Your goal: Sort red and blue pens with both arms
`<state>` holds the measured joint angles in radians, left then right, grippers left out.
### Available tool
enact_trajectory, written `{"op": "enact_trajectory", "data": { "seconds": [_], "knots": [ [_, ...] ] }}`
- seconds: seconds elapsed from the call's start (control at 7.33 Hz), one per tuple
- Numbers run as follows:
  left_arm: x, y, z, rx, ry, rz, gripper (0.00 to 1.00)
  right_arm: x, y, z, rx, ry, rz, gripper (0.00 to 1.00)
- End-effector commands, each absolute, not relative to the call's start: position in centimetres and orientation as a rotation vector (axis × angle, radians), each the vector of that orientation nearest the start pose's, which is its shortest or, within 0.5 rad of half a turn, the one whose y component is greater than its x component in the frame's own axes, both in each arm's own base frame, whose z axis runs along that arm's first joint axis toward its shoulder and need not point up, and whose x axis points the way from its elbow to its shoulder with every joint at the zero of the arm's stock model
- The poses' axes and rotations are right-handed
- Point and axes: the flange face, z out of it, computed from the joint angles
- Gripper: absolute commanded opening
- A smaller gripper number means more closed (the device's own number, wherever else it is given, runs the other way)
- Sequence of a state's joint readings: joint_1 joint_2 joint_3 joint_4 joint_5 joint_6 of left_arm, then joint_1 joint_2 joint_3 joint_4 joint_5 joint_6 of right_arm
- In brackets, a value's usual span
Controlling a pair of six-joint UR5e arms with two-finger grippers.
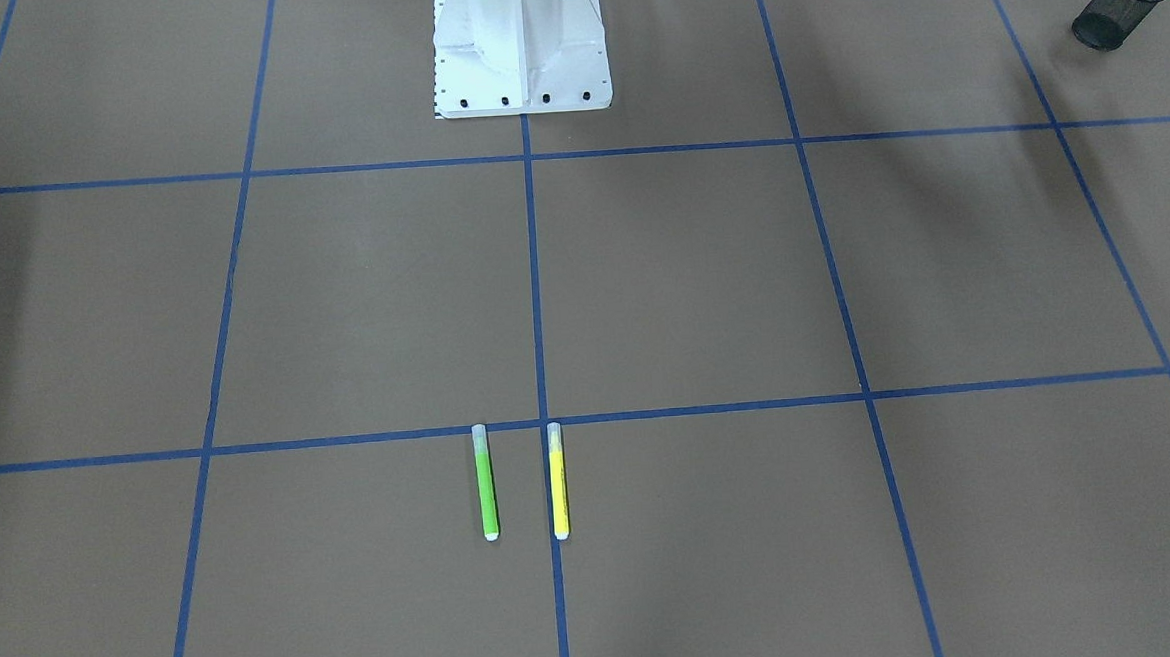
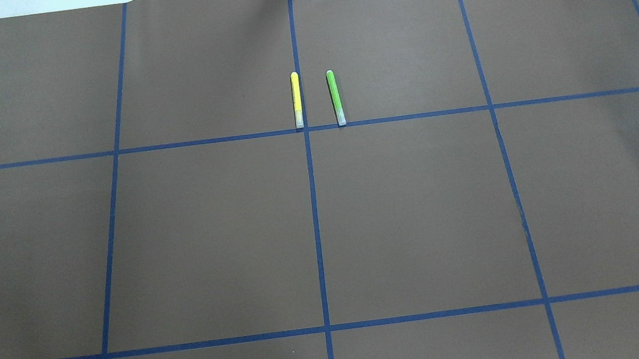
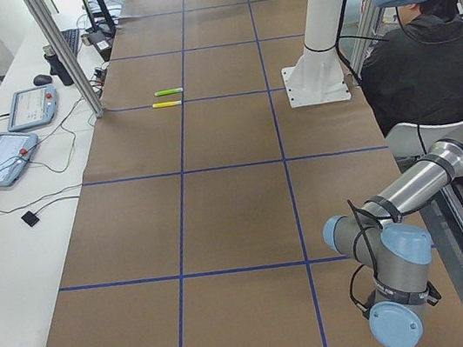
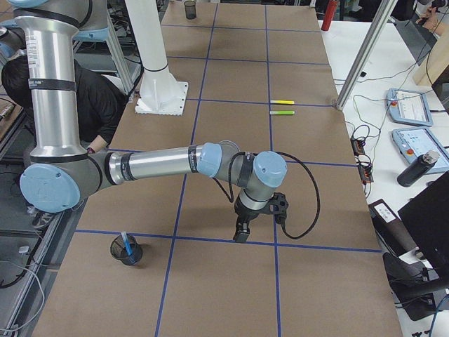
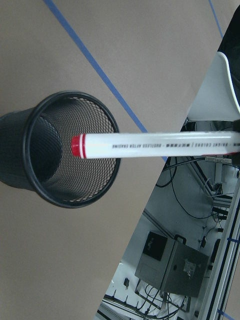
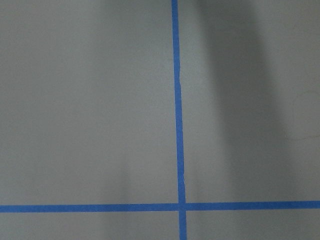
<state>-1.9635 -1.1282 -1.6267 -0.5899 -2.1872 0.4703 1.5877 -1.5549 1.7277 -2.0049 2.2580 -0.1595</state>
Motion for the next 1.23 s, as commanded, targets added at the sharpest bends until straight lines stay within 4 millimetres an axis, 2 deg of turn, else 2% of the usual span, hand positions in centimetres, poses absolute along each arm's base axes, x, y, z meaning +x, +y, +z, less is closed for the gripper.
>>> {"op": "enact_trajectory", "data": {
  "seconds": [0.0, 0.82, 1.09],
  "knots": [
    [-11.4, -7.9, 81.7, -1.003, 1.030, -0.374, 0.00, 7.8, -46.8, 61.8, -0.186, -0.702, -0.048, 0.99],
    [-10.6, -6.5, 83.4, -1.047, 1.062, -0.413, 0.00, 7.9, -46.5, 61.6, -0.180, -0.696, -0.051, 0.99],
    [-10.0, -5.8, 84.4, -1.063, 1.091, -0.449, 0.43, 7.9, -46.4, 61.8, -0.183, -0.694, -0.052, 0.99]
  ]
}}
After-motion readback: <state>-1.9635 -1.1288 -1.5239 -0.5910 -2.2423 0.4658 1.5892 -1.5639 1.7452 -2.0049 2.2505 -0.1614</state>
